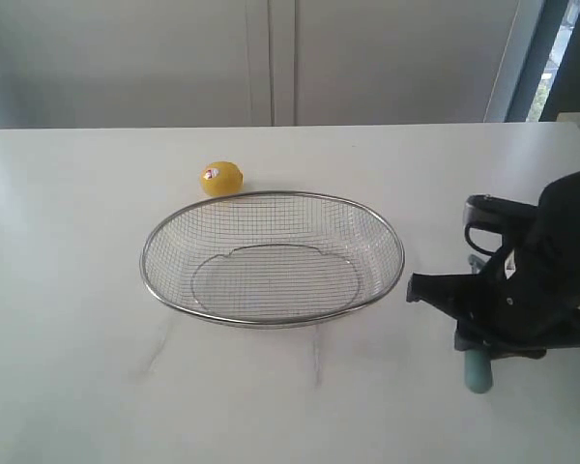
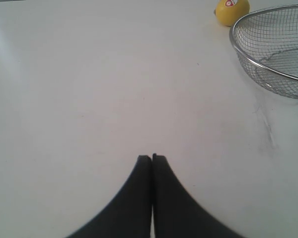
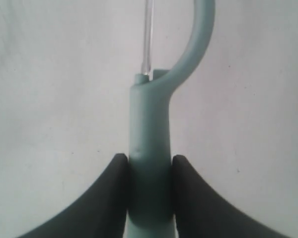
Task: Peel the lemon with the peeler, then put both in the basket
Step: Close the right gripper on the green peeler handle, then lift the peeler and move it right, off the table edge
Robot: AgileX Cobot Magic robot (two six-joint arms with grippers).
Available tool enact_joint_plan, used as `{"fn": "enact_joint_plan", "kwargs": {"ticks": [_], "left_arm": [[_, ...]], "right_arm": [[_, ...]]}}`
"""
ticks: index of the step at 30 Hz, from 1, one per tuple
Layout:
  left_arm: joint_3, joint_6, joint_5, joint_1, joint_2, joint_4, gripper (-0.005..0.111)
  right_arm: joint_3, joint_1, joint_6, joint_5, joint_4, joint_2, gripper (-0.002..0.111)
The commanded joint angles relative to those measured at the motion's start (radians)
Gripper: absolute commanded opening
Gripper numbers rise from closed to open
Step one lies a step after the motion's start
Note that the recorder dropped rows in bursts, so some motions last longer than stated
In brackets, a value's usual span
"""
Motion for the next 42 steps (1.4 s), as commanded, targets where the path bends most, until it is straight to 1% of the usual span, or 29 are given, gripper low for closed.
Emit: {"fn": "enact_joint_plan", "kwargs": {"ticks": [1,7,13,21,31,37,42], "left_arm": [[0.003,-0.001,0.0,-0.007,-0.003,-0.009,0.0],[0.003,-0.001,0.0,-0.007,-0.003,-0.009,0.0],[0.003,-0.001,0.0,-0.007,-0.003,-0.009,0.0],[0.003,-0.001,0.0,-0.007,-0.003,-0.009,0.0],[0.003,-0.001,0.0,-0.007,-0.003,-0.009,0.0],[0.003,-0.001,0.0,-0.007,-0.003,-0.009,0.0],[0.003,-0.001,0.0,-0.007,-0.003,-0.009,0.0]], "right_arm": [[0.003,-0.007,0.002,0.031,-0.037,-0.079,0.0],[0.003,-0.007,-0.004,0.066,-0.063,-0.178,0.0],[0.009,-0.007,-0.084,0.073,-0.075,-0.292,0.0],[0.101,-0.007,-0.173,0.061,-0.075,-0.52,0.0],[0.179,-0.007,-0.364,0.048,-0.075,-0.799,0.0],[0.179,-0.007,-0.453,0.052,-0.078,-0.873,0.0],[0.179,-0.007,-0.464,0.075,-0.078,-0.879,0.0]]}}
